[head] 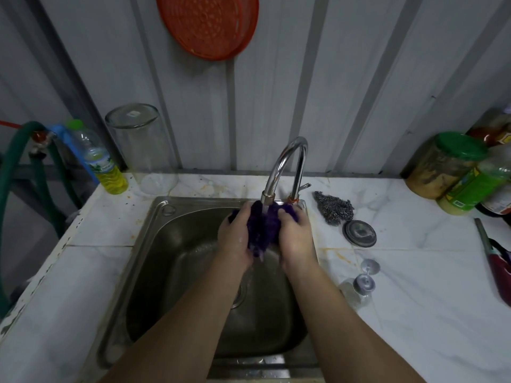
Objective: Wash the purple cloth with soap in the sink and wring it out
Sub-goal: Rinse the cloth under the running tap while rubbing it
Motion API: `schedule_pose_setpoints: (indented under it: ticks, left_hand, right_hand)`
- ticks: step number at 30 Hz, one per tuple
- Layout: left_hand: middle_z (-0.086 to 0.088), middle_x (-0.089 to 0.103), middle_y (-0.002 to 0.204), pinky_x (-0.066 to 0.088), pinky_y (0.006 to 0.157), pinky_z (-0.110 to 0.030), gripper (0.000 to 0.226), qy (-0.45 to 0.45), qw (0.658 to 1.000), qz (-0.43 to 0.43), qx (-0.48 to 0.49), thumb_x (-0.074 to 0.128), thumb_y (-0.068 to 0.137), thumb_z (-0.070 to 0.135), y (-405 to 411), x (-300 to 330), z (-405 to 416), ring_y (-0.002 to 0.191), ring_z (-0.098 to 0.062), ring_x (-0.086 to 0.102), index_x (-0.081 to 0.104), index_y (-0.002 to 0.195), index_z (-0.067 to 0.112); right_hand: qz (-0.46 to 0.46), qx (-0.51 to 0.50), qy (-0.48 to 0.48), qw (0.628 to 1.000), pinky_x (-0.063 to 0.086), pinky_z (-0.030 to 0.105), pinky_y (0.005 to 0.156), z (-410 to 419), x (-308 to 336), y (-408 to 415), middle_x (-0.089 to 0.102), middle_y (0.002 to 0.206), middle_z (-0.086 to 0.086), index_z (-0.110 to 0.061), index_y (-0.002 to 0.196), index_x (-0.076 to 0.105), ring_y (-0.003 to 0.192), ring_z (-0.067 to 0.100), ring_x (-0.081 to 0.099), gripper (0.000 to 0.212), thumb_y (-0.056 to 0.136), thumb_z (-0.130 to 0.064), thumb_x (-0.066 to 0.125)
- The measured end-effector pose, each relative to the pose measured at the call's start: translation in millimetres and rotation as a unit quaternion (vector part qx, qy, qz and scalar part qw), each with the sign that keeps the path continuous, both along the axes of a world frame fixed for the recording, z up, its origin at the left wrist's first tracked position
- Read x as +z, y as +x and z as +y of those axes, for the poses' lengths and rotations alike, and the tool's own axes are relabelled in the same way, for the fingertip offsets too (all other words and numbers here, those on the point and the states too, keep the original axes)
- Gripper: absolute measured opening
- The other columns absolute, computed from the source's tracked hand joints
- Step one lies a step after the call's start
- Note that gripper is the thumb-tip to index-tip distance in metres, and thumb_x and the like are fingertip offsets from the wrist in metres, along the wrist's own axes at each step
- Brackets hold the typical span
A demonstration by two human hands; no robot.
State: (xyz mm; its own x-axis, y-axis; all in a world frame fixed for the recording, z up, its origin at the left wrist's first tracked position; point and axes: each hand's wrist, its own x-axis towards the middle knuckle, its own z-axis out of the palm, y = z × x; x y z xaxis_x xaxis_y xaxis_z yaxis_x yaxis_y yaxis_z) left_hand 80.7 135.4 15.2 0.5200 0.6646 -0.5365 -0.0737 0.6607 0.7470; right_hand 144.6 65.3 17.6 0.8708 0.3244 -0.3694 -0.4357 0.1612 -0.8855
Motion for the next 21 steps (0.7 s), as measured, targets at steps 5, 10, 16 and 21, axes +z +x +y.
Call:
schedule_pose_setpoints:
  ticks: [5, 10, 16, 21]
  left_hand:
    - [-0.009, 0.075, 0.098, 0.054, 0.065, -0.032, 0.034, 0.007, 0.995, 0.097, 0.002, 0.073, 0.089, 0.043, 13, 12, 13, 0.086, -0.027, 0.071, 0.071, 0.108, 0.014]
    - [-0.008, 0.075, 0.076, 0.055, 0.053, -0.026, 0.039, -0.042, 0.985, 0.073, -0.148, 0.062, 0.094, 0.047, 8, 18, 11, 0.062, -0.021, 0.074, 0.071, 0.092, 0.01]
    - [-0.006, 0.073, 0.058, 0.054, 0.05, -0.024, 0.052, -0.05, 0.993, 0.021, -0.108, 0.057, 0.099, 0.048, 13, 15, 1, 0.048, -0.018, 0.071, 0.077, 0.069, 0.011]
    - [-0.015, 0.077, 0.084, 0.063, 0.072, -0.045, 0.026, 0.0, 0.992, 0.058, -0.114, 0.063, 0.087, 0.032, 16, 19, -1, 0.078, -0.031, 0.075, 0.08, 0.082, 0.013]
  right_hand:
    - [-0.179, 0.09, -0.029, 0.979, 0.064, 0.033, 0.073, -24, -2, -37, 0.078, 0.083, -0.008, -0.032, 0.094, 0.072, 0.082, 0.013, 0.074, 0.006, 0.09, -0.029, 0.069]
    - [-0.28, 0.113, -0.052, 0.952, 0.06, 0.035, 0.073, -33, 1, -54, 0.07, 0.089, -0.001, -0.036, 0.089, 0.066, 0.078, 0.012, 0.067, 0.02, 0.075, -0.045, 0.077]
    - [-0.238, 0.094, -0.137, 0.957, 0.059, 0.039, 0.074, -7, 4, -29, 0.071, 0.081, 0.004, -0.03, 0.065, 0.063, 0.07, 0.014, 0.068, 0.03, 0.065, -0.055, 0.079]
    - [-0.148, 0.078, -0.163, 0.972, 0.061, 0.048, 0.079, 8, 10, 2, 0.074, 0.065, -0.002, -0.023, 0.067, 0.072, 0.072, 0.021, 0.072, 0.025, 0.071, -0.047, 0.068]
